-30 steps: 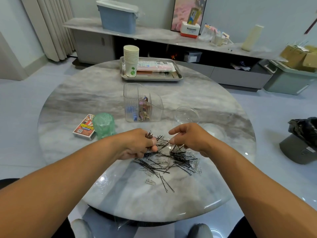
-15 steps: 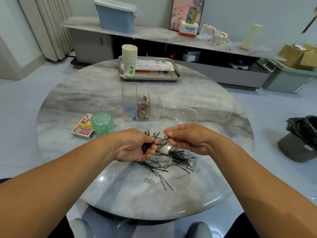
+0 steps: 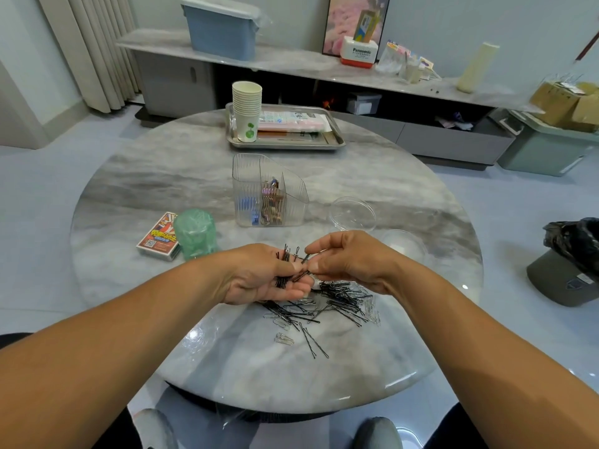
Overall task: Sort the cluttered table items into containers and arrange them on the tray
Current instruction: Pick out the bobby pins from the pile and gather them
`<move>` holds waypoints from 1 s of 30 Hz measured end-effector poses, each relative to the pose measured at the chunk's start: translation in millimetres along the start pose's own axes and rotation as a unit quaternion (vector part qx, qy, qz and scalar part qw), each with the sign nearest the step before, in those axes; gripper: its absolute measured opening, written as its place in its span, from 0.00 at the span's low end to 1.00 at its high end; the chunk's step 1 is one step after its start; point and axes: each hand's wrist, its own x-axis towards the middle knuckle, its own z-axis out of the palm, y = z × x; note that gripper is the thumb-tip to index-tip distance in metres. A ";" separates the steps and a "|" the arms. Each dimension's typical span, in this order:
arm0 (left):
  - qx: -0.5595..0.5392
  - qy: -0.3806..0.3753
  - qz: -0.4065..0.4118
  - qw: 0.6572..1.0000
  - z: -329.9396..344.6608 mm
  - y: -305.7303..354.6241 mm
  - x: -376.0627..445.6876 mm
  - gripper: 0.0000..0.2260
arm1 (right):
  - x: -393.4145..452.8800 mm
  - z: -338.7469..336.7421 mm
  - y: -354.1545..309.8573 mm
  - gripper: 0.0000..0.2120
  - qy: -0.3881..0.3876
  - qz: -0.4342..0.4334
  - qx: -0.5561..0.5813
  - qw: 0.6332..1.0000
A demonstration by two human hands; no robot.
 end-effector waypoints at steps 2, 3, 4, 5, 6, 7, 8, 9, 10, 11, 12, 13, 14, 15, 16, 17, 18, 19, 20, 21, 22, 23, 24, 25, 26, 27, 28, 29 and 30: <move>0.014 0.003 0.008 1.000 -0.7 -1.5 1.1 0.06 | 1.0 2.8 1.2 0.13 -0.002 -0.012 -0.019 1.000; 0.022 0.006 0.012 1.000 -1.0 -2.3 1.7 0.06 | 1.5 4.1 2.0 0.13 -0.006 -0.013 -0.027 1.000; 0.033 0.011 0.015 0.999 -1.1 -3.2 2.2 0.06 | 1.5 5.4 2.7 0.13 -0.011 -0.011 -0.035 0.999; 0.047 0.017 0.019 0.999 -1.3 -3.7 2.8 0.05 | 1.6 6.4 3.1 0.13 -0.017 -0.007 -0.044 0.999; 0.060 0.024 0.024 0.998 -1.6 -4.1 3.2 0.04 | 1.2 7.0 3.2 0.13 -0.026 -0.003 -0.054 0.998; 0.074 0.030 0.027 0.996 -2.1 -4.0 3.6 0.04 | 1.2 7.6 3.2 0.13 -0.036 -0.001 -0.064 0.997; 0.086 0.034 0.028 0.995 -2.2 -3.9 3.8 0.04 | 0.9 8.2 3.2 0.14 -0.046 -0.002 -0.073 0.996; 0.097 0.034 0.026 0.994 -2.0 -3.5 3.9 0.03 | 1.1 9.0 3.0 0.15 -0.054 -0.006 -0.084 0.995; 0.104 0.031 0.022 0.994 -1.5 -3.5 3.8 0.03 | 1.9 9.9 3.2 0.16 -0.057 -0.014 -0.092 0.994; 0.110 0.027 0.017 0.993 -1.0 -3.6 3.7 0.03 | 3.0 10.8 3.8 0.16 -0.053 -0.026 -0.096 0.994; 0.112 0.024 0.010 0.993 -0.5 -3.4 3.4 0.03 | 3.9 12.1 4.0 0.14 -0.044 -0.038 -0.097 0.994; 0.113 0.024 0.003 0.993 -0.7 -3.1 3.3 0.03 | 4.4 12.9 4.6 0.11 -0.033 -0.048 -0.096 0.994; 0.111 0.025 -0.003 0.994 -1.3 -2.3 3.1 0.03 | 4.4 13.1 4.3 0.08 -0.022 -0.055 -0.096 0.994; 0.107 0.029 -0.006 0.994 -2.6 -1.1 3.2 0.03 | 4.1 12.8 3.6 0.06 -0.012 -0.061 -0.098 0.993; 0.103 0.034 -0.009 0.994 -4.3 0.0 3.0 0.03 | 3.8 12.1 2.8 0.05 -0.001 -0.067 -0.104 0.992; 0.100 0.039 -0.011 0.994 -5.9 1.3 2.9 0.03 | 4.2 10.8 2.4 0.05 0.014 -0.075 -0.110 0.991; 0.095 0.044 -0.012 0.994 -6.9 2.5 2.7 0.03 | 4.9 9.3 1.9 0.04 0.030 -0.084 -0.114 0.989; 0.090 0.046 -0.014 0.995 -7.2 3.1 2.4 0.03 | 6.1 7.7 1.5 0.03 0.045 -0.092 -0.111 0.988; 0.083 0.046 -0.016 0.995 -7.1 3.2 1.9 0.03 | 7.0 6.6 1.0 0.03 0.058 -0.098 -0.101 0.988; 0.074 0.045 -0.016 0.996 -7.4 3.2 1.3 0.03 | 8.3 6.1 0.6 0.04 0.070 -0.101 -0.087 0.989; 0.065 0.041 -0.016 0.997 -7.3 3.0 1.0 0.04 | 9.1 5.5 0.6 0.04 0.085 -0.102 -0.074 0.988; 0.052 0.036 -0.016 0.998 -7.1 3.0 0.6 0.04 | 9.9 5.0 0.6 0.04 0.099 -0.102 -0.070 0.987; 0.036 0.031 -0.013 0.999 -6.8 3.1 0.4 0.05 | 10.3 4.6 0.8 0.04 0.112 -0.101 -0.081 0.985; 0.015 0.028 -0.008 0.999 -6.6 3.5 0.3 0.05 | 10.7 3.9 1.4 0.03 0.123 -0.099 -0.110 0.981; -0.010 0.028 0.000 1.000 -6.7 4.1 0.5 0.06 | 10.7 3.8 1.9 0.02 0.134 -0.099 -0.146 0.975; -0.035 0.027 0.008 0.999 -7.2 4.9 0.7 0.08 | 11.1 3.6 2.6 0.05 0.146 -0.102 -0.176 0.968; -0.059 0.023 0.014 0.998 -7.5 5.9 0.9 0.09 | 11.1 3.7 2.5 0.08 0.156 -0.106 -0.185 0.965; -0.082 0.016 0.018 0.996 -7.9 7.2 1.0 0.09 | 10.8 3.7 1.2 0.10 0.158 -0.107 -0.173 0.966; -0.103 0.008 0.020 0.994 -8.3 8.5 0.7 0.10 | 9.9 3.8 -0.9 0.11 0.149 -0.104 -0.146 0.973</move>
